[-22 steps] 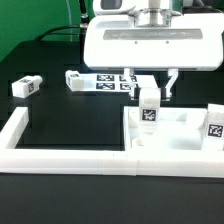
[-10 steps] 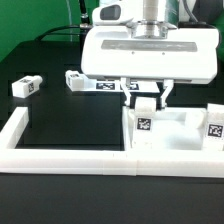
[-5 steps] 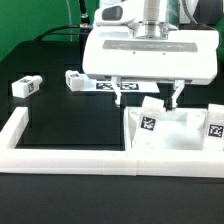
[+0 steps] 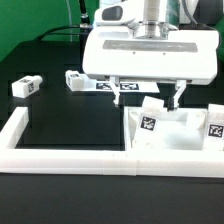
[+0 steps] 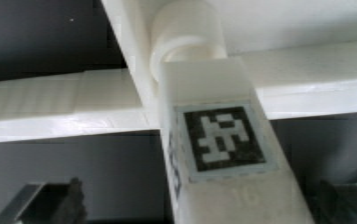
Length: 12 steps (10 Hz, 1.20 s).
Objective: Assemble square table
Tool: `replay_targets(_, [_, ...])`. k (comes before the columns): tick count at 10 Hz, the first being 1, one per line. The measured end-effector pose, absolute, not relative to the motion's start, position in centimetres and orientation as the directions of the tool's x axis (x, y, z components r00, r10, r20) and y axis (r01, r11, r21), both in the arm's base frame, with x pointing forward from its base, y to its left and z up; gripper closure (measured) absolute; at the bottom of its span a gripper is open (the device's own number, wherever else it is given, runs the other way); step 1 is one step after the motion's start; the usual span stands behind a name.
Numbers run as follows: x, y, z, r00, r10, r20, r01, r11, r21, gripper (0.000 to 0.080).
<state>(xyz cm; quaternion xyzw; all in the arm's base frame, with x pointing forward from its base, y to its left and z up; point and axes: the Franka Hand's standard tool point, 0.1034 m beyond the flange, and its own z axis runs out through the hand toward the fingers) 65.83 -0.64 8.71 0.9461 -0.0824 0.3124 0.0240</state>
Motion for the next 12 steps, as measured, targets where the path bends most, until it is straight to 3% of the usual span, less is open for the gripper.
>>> replay_targets(2, [65.7,-0.6,8.4,0.811,-0.148,0.566,-0.173,-0.985,-0.011,0.0151])
replay_targets(4, [66.5,-0.4,9.8,0.891,-0.195,0.410,-0.189,-0.980,-0.056,0.0151])
replay_targets(6, [66.4,0.1,9.3,0.947,-0.227,0.225,-0.214,-0.973,-0.081,0.0151])
replay_targets(9, [66.6,-0.3,8.5,0.971,-0.232,0.050,-0.227,-0.971,-0.079,0.0151])
replay_targets(12, [66.8,-1.8,7.8,0.965,-0.260,0.028,-0.258,-0.963,-0.077,0.0151])
